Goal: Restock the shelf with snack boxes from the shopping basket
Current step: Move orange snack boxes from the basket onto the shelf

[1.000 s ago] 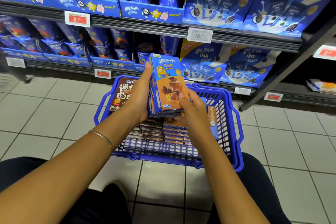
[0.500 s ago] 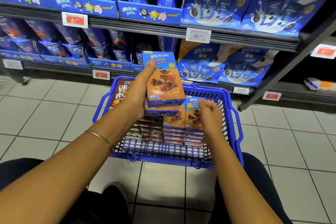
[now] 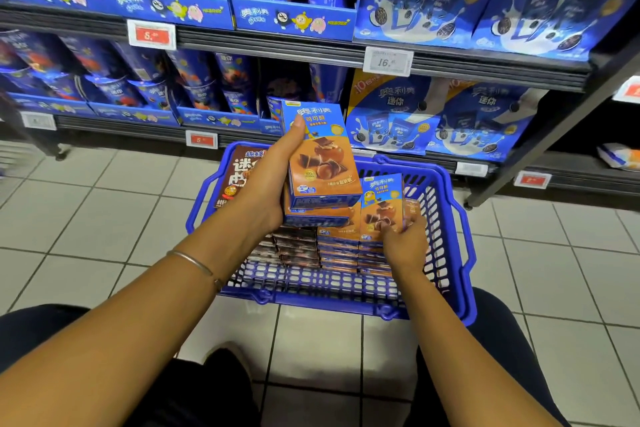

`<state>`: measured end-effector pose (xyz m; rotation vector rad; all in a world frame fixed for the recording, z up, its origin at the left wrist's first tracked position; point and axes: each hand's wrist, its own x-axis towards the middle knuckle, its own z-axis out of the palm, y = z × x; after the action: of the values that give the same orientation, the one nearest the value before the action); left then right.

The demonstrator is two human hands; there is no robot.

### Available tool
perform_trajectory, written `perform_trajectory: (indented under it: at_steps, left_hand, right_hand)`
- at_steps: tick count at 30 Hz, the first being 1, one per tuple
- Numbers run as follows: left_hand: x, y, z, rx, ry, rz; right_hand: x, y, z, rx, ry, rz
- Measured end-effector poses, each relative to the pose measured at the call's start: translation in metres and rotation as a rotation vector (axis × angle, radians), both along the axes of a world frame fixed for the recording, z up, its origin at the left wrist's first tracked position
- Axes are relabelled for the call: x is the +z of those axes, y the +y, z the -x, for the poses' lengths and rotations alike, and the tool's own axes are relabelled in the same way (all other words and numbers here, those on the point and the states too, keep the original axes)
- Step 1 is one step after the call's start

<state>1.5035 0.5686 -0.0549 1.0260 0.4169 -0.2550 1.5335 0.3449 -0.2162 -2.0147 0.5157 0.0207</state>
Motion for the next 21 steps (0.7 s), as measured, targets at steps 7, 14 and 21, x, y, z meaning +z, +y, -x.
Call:
perform_trajectory:
  at_steps: [7,14,21]
  left_hand:
    - [-0.002,-0.002,-0.002,0.053,0.065,0.006]
    - [-0.001,-0.007,-0.003,0.018,0.074,-0.067]
    - [0.0,-0.009,-0.002,0.046,0.03,-0.115]
  right_hand:
    - [0.071,0.011,-0.004,-0.226,-0.141,-0.556]
    - [0.161,0.038,0.009,0.073,-0.224,-0.84]
    - [0.174,0.061,0.031,0.21,-0.184,-0.642]
